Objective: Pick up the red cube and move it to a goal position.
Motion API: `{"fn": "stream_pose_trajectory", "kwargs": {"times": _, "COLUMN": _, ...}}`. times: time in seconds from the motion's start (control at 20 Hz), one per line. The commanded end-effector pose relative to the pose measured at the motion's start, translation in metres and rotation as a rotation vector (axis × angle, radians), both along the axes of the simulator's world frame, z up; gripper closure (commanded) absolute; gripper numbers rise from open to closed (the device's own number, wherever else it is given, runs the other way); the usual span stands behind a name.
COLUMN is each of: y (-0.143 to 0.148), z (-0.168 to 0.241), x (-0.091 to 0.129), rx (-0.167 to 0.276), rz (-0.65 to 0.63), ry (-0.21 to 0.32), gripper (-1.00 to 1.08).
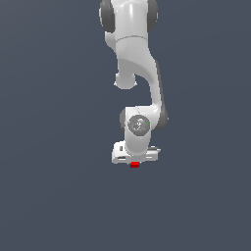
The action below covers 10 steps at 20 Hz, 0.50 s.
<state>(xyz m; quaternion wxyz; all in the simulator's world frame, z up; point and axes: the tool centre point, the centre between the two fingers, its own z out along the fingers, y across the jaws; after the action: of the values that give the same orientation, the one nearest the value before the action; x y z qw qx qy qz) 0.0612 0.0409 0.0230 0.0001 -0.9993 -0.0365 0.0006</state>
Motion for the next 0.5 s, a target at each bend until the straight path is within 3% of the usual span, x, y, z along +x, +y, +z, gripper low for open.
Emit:
{"fn": "stream_pose_trajectory", "kwargs": {"times": 0.0, "y": -0.005, "z": 0.004, "x": -0.003, "rx": 0.0, "rz": -0.001, "ry": -0.001, "gripper": 1.08}}
{"fn": "stream_pose_trajectory", "kwargs": {"times": 0.45, "y": -0.041, "z": 0.034, "x": -0.03, "rx": 0.0, "rz": -0.001, "ry": -0.001, "gripper": 1.08}}
